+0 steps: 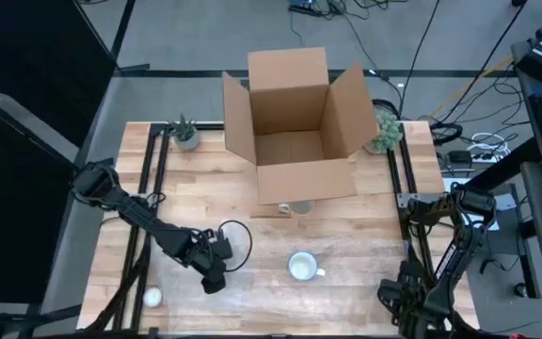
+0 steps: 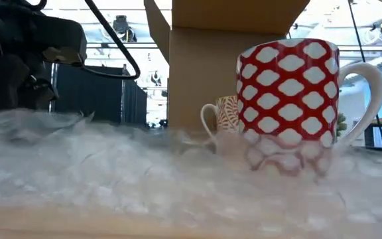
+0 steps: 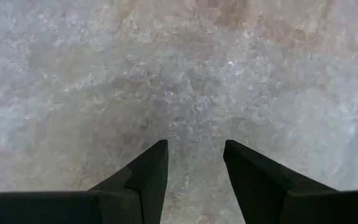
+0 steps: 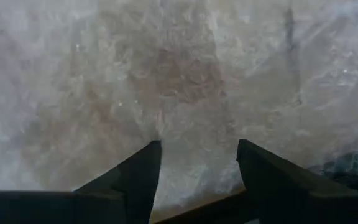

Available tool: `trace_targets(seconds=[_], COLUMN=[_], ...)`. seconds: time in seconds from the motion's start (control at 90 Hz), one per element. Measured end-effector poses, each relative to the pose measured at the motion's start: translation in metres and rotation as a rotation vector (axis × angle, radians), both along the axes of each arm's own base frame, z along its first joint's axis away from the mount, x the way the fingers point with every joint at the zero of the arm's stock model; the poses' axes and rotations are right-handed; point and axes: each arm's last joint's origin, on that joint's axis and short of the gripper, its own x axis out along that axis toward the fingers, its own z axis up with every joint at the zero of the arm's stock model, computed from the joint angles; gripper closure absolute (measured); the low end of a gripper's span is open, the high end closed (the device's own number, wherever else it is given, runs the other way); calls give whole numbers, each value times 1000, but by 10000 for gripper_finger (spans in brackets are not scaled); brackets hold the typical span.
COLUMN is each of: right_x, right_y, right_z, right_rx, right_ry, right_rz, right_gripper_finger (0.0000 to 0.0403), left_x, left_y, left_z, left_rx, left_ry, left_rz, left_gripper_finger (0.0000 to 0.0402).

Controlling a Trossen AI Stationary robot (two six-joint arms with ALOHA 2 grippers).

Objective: Wrap mug
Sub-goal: Wrap the red mug with the right transparent bubble wrap

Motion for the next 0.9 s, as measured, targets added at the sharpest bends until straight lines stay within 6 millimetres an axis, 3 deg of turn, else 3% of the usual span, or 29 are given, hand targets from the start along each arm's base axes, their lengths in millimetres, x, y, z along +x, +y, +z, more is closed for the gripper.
trace_targets(seconds=[0.211, 0.256, 0.589, 0.767, 0.9], right_x=[9, 12, 47, 80, 112], right_y=[3, 3, 11, 7, -1], right_z=[3, 5, 52, 85, 97], right_rx=[32, 28, -104, -242, -332], right_ry=[-1, -11, -305, -557, -707], right_rz=[35, 55, 106, 170, 237], right_gripper_finger=[376, 391, 400, 402, 402], left_x=[4, 6, 22, 28, 31], left_y=[-3, -5, -13, -15, -16], left_z=[7, 10, 36, 41, 43], left_rx=[-10, -15, -10, 6, 28], left_ry=[-19, -29, -134, -216, -266], left_rz=[-22, -29, -90, -90, -91], left_gripper_finger=[251, 251, 251, 251, 251])
